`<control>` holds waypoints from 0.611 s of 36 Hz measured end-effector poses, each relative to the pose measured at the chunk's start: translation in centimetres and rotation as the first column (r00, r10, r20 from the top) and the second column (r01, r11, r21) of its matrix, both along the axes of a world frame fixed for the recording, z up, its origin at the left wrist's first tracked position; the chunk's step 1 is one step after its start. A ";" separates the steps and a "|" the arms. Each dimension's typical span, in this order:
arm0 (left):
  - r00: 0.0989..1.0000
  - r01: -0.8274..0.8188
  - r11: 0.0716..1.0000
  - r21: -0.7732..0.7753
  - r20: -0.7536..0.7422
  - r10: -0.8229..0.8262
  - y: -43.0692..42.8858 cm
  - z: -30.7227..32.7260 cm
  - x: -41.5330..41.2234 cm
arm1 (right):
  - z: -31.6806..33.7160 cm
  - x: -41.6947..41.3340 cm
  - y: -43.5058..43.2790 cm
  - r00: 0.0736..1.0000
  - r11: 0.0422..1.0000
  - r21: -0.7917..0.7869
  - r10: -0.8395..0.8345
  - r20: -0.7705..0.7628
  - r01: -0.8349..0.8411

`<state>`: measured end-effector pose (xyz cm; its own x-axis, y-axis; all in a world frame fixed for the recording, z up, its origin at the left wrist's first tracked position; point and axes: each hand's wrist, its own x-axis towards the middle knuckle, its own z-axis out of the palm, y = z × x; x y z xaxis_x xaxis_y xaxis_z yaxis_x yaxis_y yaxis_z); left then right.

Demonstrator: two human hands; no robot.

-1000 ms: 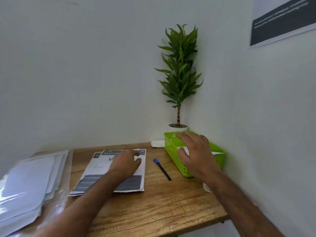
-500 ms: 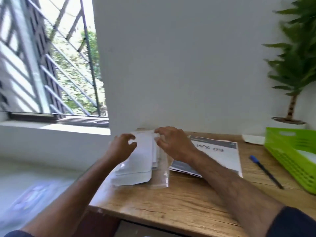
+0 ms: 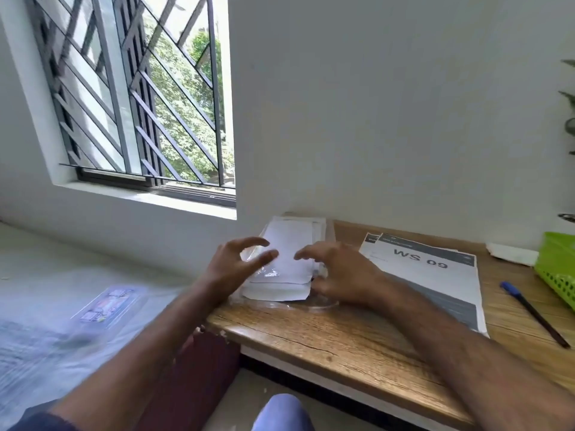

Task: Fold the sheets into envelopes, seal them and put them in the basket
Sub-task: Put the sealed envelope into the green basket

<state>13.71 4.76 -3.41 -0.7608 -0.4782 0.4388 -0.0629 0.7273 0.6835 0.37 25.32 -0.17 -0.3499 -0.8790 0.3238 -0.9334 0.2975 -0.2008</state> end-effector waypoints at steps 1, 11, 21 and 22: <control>1.000 0.017 0.999 -0.047 0.009 -0.016 0.2 -0.2 0.0 | 0.0 -0.1 0.1 1.000 1.000 -0.029 -0.008 0.021 0.009; 0.997 0.082 0.947 -0.309 0.011 -0.082 0.2 -0.8 -0.8 | -0.7 -0.2 -0.4 0.998 0.962 -0.271 -0.001 -0.066 -0.017; 0.977 -0.066 0.988 -0.137 -0.210 0.036 0.0 -0.8 -1.1 | -1.3 0.9 -1.4 0.943 0.996 -0.073 0.021 -0.331 -0.048; 0.977 -0.071 0.989 -0.134 -0.211 0.041 0.0 -0.9 -1.1 | -1.4 0.9 -1.5 0.934 0.999 -0.037 0.015 -0.357 -0.030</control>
<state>12.62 4.77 -4.28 -0.6202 -0.4402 0.6493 0.0260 0.8157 0.5778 1.30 23.84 -1.55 -0.1855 -0.8687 0.4592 -0.9522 0.2744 0.1344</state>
